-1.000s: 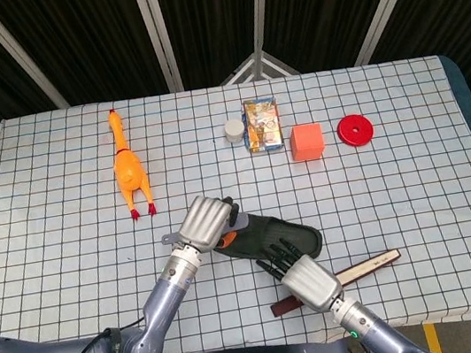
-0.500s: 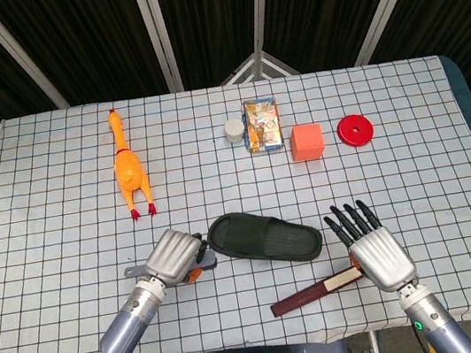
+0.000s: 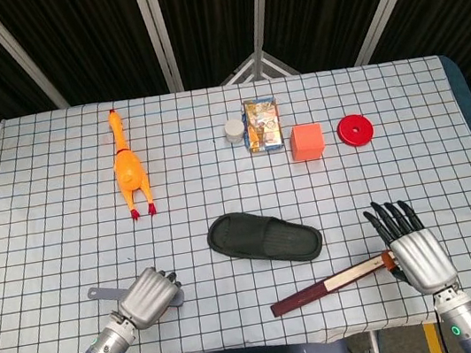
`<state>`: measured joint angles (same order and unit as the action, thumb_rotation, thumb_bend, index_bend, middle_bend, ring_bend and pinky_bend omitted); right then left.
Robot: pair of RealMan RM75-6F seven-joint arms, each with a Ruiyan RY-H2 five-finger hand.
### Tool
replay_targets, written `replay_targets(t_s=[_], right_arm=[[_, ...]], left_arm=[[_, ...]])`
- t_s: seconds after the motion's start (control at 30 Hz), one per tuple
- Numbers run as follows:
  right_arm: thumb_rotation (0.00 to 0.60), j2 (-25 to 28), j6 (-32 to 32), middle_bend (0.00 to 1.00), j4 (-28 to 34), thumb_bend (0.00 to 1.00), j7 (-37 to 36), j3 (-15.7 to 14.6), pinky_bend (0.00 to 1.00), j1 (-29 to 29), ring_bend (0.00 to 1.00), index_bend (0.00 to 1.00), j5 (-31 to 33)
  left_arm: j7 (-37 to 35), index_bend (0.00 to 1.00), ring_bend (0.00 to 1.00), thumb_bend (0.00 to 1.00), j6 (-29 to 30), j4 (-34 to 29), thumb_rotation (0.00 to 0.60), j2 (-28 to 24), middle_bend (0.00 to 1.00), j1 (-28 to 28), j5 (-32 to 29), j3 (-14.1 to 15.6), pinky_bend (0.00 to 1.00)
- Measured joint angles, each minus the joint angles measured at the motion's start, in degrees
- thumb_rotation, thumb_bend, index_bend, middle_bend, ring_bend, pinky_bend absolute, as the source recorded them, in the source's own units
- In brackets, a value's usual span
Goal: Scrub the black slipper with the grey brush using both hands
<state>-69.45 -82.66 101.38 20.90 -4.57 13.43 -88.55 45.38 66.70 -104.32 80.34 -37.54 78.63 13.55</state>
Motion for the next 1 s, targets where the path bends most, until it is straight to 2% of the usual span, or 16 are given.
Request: replay_targets(t_s=[0.13, 0.2, 0.33, 0.4, 0.47, 0.67, 0.83, 1.0], right_arm=[[0.599, 0.15, -0.26, 0.00, -0.90, 0.55, -1.70, 0.54, 0.02, -0.50, 0.00, 0.00, 0.52], [0.599, 0.24, -0.31, 0.00, -1.45, 0.55, -2.59, 0.79, 0.02, -0.77, 0.00, 0.00, 0.81], [0.599, 0.38, -0.26, 0.00, -2.21, 0.55, -3.95, 1.17, 0.02, -1.12, 0.00, 0.00, 1.10], [0.599, 0.41, -0.16, 0.00, -2.46, 0.55, -4.43, 1.28, 0.02, -1.24, 0.00, 0.00, 1.06], [0.599, 0.39, 0.10, 0.00, -2.76, 0.55, -4.76, 1.41, 0.02, -1.33, 0.00, 0.00, 1.00], [0.599, 0.55, 0.37, 0.00, -2.86, 0.55, -4.95, 1.85, 0.02, -1.63, 0.00, 0.00, 1.03], [0.600, 0.85, 0.15, 0.00, -2.52, 0.55, -5.09, 2.26, 0.02, -2.00, 0.00, 0.00, 1.05], [0.600, 1.50, -0.70, 0.00, -1.85, 0.55, -5.34, 2.50, 0.02, -2.64, 0.00, 0.00, 0.82]], left_arm=[[1.30, 0.56, 0.56, 0.54, 1.60, 4.22, 0.600, 1.15, 0.66, 1.46, 3.12, 0.74, 0.63], [1.75, 0.52, 0.52, 0.46, 2.12, 6.27, 0.600, 1.90, 0.62, 1.99, 4.09, 0.79, 0.60], [1.91, 0.40, 0.42, 0.20, 3.00, 10.29, 0.600, 3.78, 0.51, 3.43, 6.14, 0.74, 0.51], [2.20, 0.36, 0.40, 0.15, 2.96, 11.24, 0.600, 4.13, 0.48, 3.80, 6.30, 0.70, 0.48], [2.90, 0.30, 0.37, 0.12, 2.63, 12.09, 0.600, 4.57, 0.43, 4.25, 6.29, 0.54, 0.47], [2.03, 0.07, 0.23, 0.02, 1.87, 12.89, 0.600, 4.99, 0.18, 5.23, 6.11, -0.10, 0.42], [-1.42, 0.00, 0.16, 0.00, 1.52, 11.54, 0.600, 4.10, 0.08, 5.49, 6.41, -0.45, 0.37], [-9.32, 0.00, 0.11, 0.00, 2.67, 8.40, 0.600, 1.83, 0.05, 5.78, 8.47, -0.73, 0.31]])
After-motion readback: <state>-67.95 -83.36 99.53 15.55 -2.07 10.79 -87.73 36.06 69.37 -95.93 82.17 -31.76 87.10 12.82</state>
